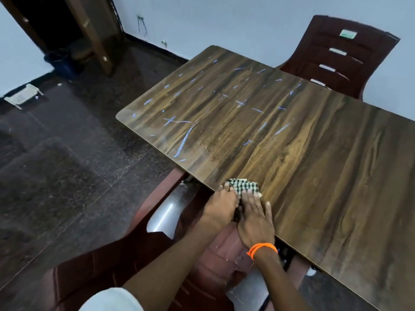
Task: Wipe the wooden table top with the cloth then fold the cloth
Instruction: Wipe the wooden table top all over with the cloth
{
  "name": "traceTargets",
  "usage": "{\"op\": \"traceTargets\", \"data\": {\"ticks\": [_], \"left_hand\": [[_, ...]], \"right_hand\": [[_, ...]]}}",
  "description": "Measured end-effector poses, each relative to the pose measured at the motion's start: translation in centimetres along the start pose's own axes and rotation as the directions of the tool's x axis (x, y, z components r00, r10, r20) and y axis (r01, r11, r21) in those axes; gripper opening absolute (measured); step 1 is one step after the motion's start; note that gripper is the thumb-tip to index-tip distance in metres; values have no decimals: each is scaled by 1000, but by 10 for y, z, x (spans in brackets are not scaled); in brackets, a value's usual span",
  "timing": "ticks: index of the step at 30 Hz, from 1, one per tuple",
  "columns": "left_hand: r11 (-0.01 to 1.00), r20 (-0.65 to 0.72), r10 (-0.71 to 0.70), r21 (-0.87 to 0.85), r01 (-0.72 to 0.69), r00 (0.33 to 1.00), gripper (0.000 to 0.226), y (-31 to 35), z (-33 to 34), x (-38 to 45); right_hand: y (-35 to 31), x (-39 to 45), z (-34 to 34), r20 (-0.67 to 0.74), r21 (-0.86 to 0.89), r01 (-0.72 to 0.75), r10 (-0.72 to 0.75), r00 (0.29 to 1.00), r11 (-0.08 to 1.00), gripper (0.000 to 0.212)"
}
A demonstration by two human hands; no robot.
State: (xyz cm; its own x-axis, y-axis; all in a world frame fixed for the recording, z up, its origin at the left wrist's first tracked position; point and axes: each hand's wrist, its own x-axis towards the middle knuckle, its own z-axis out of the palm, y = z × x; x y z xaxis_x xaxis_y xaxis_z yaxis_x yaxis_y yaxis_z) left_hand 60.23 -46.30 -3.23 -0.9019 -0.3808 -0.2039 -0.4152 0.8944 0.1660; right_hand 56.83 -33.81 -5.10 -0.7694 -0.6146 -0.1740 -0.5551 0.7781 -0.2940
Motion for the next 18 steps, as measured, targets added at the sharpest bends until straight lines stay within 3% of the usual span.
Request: {"op": "traceTargets", "data": {"ticks": [5,10,13,18], "left_hand": [[991,-43,127,-35,-128,991,34,-27,-14,52],[990,-15,137,-36,-138,990,30,-93,-37,82],[989,22,131,-66,-129,991,25,-135,-47,73],[957,104,287,14,-289,952,35,-150,-43,53]], "right_hand": [[-25,57,-1,-17,23,-167,167,986,986,57],[-89,98,3,13,25,-162,162,987,987,65],[-134,91,21,-12,12,-177,178,984,984,66],[-152,49,38,-50,-23,-256,255,966,966,69]]}}
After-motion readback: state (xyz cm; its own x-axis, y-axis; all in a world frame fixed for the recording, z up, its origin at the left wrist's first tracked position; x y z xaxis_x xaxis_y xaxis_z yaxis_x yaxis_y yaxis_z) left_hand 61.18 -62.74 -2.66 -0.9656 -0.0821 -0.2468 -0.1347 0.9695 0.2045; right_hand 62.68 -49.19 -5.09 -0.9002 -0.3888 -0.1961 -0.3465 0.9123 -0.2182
